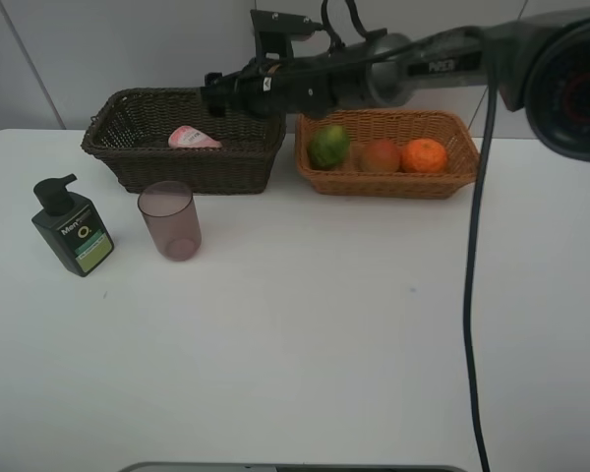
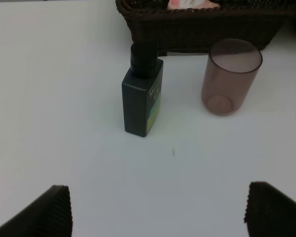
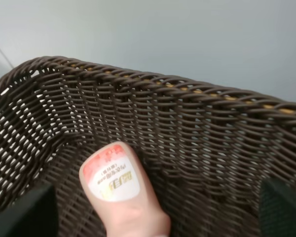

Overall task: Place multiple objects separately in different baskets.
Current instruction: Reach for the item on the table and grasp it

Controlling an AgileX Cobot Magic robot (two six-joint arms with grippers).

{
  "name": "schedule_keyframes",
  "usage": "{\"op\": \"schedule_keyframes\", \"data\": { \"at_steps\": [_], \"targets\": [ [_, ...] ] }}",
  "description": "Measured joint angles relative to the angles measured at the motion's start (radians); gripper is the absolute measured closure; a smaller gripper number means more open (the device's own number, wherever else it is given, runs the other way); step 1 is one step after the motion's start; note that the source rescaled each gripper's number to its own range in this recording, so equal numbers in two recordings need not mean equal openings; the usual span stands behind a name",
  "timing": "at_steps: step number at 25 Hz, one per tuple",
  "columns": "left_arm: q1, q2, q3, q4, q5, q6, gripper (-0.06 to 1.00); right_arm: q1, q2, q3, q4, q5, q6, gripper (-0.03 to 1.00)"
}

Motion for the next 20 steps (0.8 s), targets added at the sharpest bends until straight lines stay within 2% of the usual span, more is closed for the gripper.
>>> {"op": "schedule_keyframes", "data": {
  "at_steps": [2, 5, 9, 10, 13, 20],
  "targets": [
    [0.0, 0.0, 0.0, 0.0, 0.0, 0.0, 0.03, 0.0, -0.046, 0.0, 0.001, 0.109, 0.0, 0.2],
    [0.0, 0.0, 0.0, 0.0, 0.0, 0.0, 0.03, -0.01, -0.111, -0.001, 0.012, 0.321, 0.0, 0.2],
    [0.0, 0.0, 0.0, 0.0, 0.0, 0.0, 0.03, -0.057, -0.174, 0.024, 0.059, 0.626, -0.018, 0.2],
    [0.0, 0.0, 0.0, 0.0, 0.0, 0.0, 0.03, -0.075, -0.194, 0.045, 0.07, 0.672, -0.021, 0.2],
    [0.0, 0.0, 0.0, 0.0, 0.001, 0.0, 0.03, -0.138, -0.27, 0.159, 0.108, 0.764, -0.026, 0.2],
    [0.0, 0.0, 0.0, 0.0, 0.001, 0.0, 0.03, -0.357, -0.565, 0.525, 0.156, 0.774, -0.051, 0.2]
  ]
}}
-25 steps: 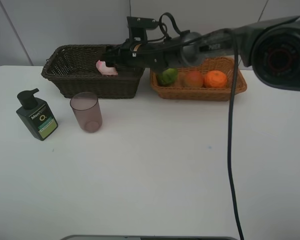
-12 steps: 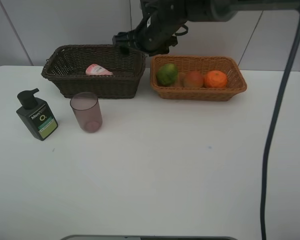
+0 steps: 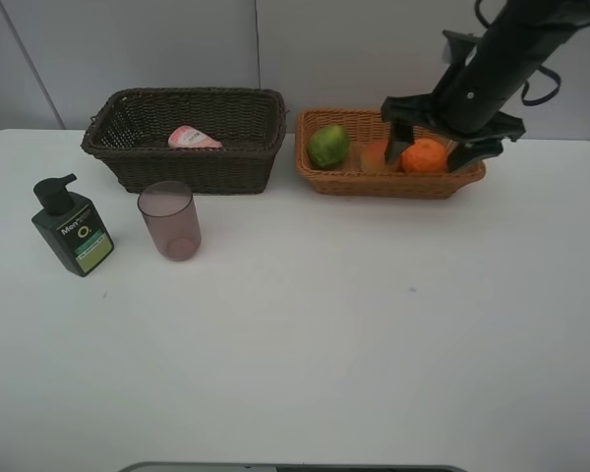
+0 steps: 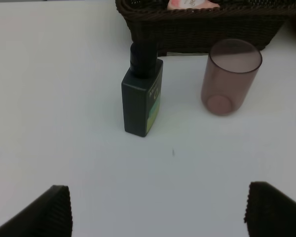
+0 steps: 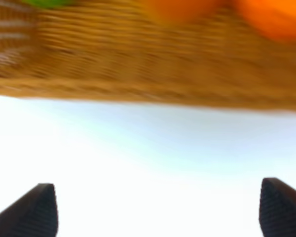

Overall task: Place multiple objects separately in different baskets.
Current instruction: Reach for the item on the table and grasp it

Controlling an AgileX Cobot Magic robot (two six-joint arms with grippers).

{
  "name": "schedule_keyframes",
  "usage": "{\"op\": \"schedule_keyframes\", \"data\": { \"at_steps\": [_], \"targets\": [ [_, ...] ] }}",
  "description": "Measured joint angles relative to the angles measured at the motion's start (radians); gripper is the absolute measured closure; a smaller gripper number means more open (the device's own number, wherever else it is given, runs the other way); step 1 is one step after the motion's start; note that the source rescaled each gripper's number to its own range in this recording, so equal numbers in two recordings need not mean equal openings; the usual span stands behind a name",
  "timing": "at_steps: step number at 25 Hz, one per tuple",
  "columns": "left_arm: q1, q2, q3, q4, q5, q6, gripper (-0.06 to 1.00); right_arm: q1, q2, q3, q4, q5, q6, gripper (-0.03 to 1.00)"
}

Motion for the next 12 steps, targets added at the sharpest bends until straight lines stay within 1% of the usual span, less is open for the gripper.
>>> {"op": "schedule_keyframes", "data": {
  "at_steps": [2, 6, 8, 12],
  "targets": [
    [0.0, 0.0, 0.0, 0.0, 0.0, 0.0, 0.03, -0.067, -0.111, 0.095, -0.004, 0.008, -0.001, 0.2],
    [0.0, 0.0, 0.0, 0.0, 0.0, 0.0, 0.03, -0.153, -0.337, 0.229, -0.029, 0.033, -0.002, 0.2],
    [0.0, 0.0, 0.0, 0.0, 0.0, 0.0, 0.03, -0.172, -0.456, 0.282, -0.031, 0.056, -0.017, 0.2],
    [0.0, 0.0, 0.0, 0.0, 0.0, 0.0, 0.03, -0.171, -0.703, 0.354, -0.03, 0.119, -0.048, 0.2]
  ]
}}
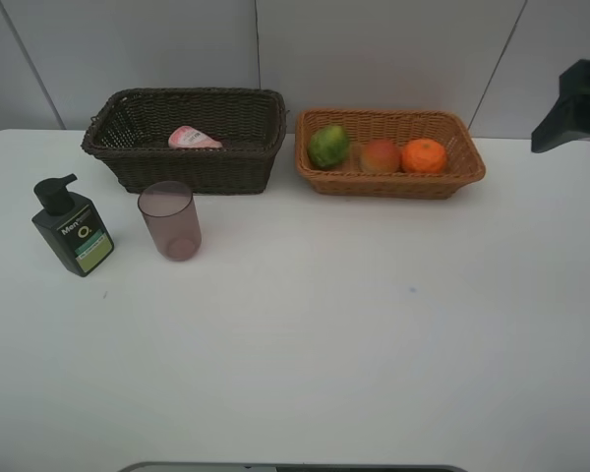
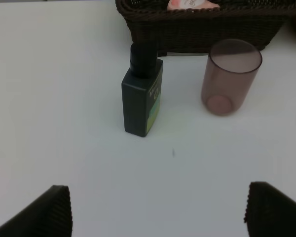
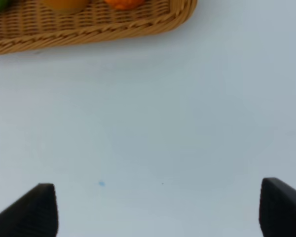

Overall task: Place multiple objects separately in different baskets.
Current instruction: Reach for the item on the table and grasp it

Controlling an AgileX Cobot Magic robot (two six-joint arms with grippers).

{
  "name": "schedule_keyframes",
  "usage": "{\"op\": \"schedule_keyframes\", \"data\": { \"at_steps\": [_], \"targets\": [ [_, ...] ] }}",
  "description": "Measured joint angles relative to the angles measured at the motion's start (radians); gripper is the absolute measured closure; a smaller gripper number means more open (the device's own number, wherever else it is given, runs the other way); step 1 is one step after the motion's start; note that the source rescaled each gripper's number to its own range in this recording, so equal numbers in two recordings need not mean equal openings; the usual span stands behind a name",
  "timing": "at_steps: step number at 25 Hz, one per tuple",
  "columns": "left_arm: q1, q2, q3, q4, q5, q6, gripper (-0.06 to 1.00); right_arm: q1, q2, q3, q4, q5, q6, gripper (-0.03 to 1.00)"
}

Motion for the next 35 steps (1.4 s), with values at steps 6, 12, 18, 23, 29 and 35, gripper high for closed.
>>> {"op": "schedule_keyframes", "data": {
  "at_steps": [6, 12, 18, 23, 29, 35],
  "targets": [
    [0.0, 0.0, 0.0, 0.0, 0.0, 0.0, 0.03, 0.0, -0.329, 0.042, -0.002, 0.118, -0.006, 0.2],
    [0.0, 0.0, 0.0, 0.0, 0.0, 0.0, 0.03, 0.0, -0.575, 0.048, -0.028, 0.181, -0.006, 0.2],
    [0.0, 0.0, 0.0, 0.0, 0.0, 0.0, 0.03, 0.001, -0.768, 0.102, -0.045, 0.18, -0.006, 0.2],
    [0.0, 0.0, 0.0, 0.0, 0.0, 0.0, 0.03, 0.001, -0.949, 0.2, -0.045, 0.181, -0.006, 0.2],
    [0.0, 0.0, 0.0, 0.0, 0.0, 0.0, 0.03, 0.001, -1.067, 0.326, -0.076, 0.142, -0.006, 0.2],
    [0.0, 0.0, 0.0, 0.0, 0.0, 0.0, 0.03, 0.001, -1.07, 0.391, -0.079, 0.134, -0.016, 0.2]
  ]
}}
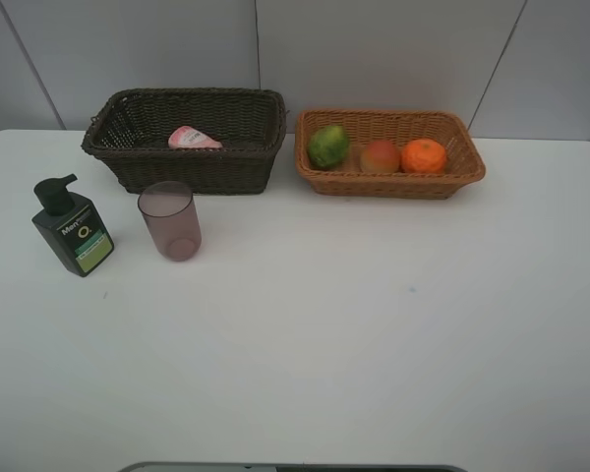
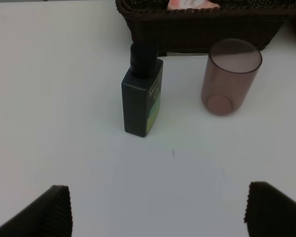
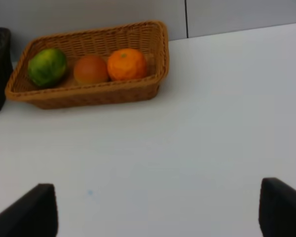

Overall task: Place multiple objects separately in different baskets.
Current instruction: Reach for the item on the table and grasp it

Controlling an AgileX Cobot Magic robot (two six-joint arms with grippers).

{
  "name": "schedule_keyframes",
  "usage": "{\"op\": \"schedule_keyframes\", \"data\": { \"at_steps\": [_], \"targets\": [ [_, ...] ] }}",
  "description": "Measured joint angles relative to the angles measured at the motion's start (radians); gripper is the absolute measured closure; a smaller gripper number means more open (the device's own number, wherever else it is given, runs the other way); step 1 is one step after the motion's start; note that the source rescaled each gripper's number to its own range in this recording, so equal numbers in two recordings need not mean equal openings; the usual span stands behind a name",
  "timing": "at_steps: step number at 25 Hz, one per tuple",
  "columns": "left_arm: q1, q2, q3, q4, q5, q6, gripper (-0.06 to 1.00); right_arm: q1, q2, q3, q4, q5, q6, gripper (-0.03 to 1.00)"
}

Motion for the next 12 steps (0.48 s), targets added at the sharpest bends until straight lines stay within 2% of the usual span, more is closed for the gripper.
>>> {"op": "schedule_keyframes", "data": {
  "at_steps": [5, 12],
  "targets": [
    [0.0, 0.0, 0.0, 0.0, 0.0, 0.0, 0.03, -0.004, -0.003, 0.004, 0.0, -0.006, -0.026, 0.2],
    [0.0, 0.0, 0.0, 0.0, 0.0, 0.0, 0.03, -0.058, -0.004, 0.004, 0.0, -0.007, -0.036, 0.2]
  ]
}}
